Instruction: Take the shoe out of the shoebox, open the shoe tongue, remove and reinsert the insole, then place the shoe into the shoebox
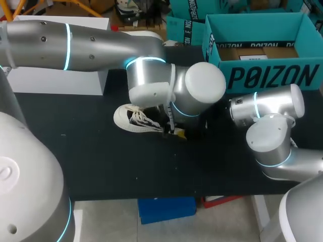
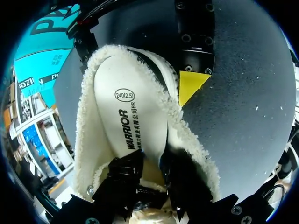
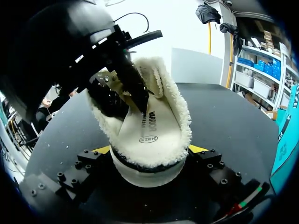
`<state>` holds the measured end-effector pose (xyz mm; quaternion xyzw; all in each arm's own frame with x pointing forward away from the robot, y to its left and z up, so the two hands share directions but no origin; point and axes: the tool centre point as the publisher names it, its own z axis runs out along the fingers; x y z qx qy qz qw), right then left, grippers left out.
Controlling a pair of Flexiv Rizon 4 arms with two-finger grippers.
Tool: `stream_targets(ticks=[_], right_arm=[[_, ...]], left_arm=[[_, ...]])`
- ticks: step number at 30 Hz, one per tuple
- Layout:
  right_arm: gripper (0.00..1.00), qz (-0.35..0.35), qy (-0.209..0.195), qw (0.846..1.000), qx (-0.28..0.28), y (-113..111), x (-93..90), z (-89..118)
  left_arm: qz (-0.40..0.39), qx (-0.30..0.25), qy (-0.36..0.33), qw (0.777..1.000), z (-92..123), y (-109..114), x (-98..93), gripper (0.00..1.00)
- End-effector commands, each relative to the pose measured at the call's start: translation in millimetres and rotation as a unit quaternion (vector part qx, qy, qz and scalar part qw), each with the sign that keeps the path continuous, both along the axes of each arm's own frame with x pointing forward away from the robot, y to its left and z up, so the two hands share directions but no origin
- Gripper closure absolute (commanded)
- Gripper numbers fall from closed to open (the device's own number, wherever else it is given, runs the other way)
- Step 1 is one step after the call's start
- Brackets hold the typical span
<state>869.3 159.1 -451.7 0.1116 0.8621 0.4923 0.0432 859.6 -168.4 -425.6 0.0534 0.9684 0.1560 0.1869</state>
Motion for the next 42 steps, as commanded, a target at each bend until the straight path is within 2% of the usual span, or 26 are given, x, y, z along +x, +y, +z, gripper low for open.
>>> stream_targets(ticks=[1,4,18,24,30,42], right_arm=[[1.00,-0.001,0.002,1.000,-0.001,5,1.9,-5],[1.00,-0.001,0.002,1.000,-0.001,5,1.9,-5],[1.00,-0.001,0.002,1.000,-0.001,5,1.9,-5],[1.00,-0.001,0.002,1.000,-0.001,5,1.9,-5],[1.00,-0.001,0.002,1.000,-0.001,5,1.9,-5],[1.00,-0.001,0.002,1.000,-0.001,5,1.9,-5]], left_arm=[[0.000,-0.003,-0.030,1.000,-322,46,111.6,0.74],[0.005,-0.012,-0.043,0.999,-317,47,127.3,0.74],[0.020,-0.081,-0.070,0.994,-286,49,174.5,0.75],[0.020,-0.093,-0.084,0.992,-272,45,183.1,0.76],[0.018,-0.092,-0.100,0.991,-267,35,190.8,0.74],[0.019,-0.110,-0.113,0.987,-260,28,193.3,0.74]])
